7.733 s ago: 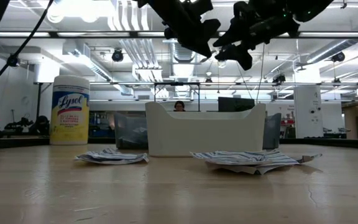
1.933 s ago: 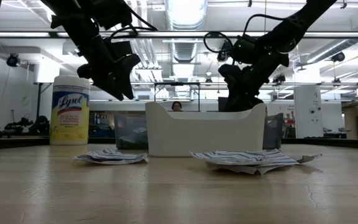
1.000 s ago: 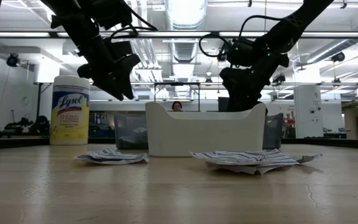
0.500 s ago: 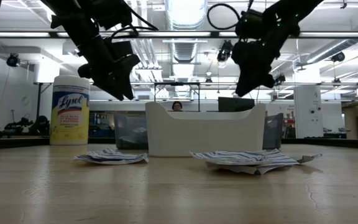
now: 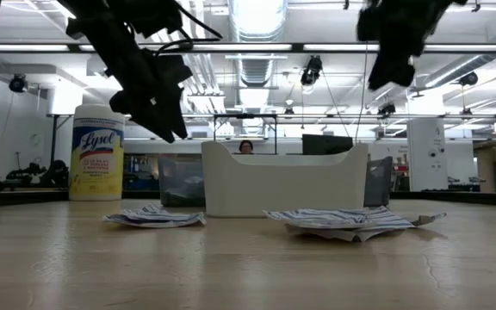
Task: Pick & Place First Aid Supplies
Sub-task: Put the ointment pack into the top black bin
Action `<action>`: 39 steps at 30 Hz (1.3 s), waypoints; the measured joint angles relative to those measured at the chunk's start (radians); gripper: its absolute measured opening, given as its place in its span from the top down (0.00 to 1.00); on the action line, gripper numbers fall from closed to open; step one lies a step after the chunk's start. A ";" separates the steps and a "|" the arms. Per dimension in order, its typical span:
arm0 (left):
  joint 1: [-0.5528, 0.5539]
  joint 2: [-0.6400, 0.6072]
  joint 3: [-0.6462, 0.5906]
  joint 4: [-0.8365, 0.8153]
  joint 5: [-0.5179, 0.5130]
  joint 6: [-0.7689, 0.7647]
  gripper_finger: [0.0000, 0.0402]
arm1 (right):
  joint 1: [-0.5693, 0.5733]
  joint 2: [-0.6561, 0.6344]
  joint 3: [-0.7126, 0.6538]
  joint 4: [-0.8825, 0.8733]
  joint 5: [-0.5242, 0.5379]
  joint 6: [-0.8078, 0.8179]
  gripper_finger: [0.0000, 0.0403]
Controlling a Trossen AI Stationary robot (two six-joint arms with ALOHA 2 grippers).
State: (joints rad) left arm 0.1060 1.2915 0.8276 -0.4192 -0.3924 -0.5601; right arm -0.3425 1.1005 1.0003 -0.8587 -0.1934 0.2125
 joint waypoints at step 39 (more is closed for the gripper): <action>-0.279 -0.014 -0.048 0.000 0.142 -0.233 0.51 | 0.761 0.317 -0.075 0.184 0.073 0.592 0.86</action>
State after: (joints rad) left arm -0.1725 1.2775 0.7800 -0.4192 -0.2505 -0.7933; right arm 0.4186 1.4176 0.9257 -0.6749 -0.1201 0.8041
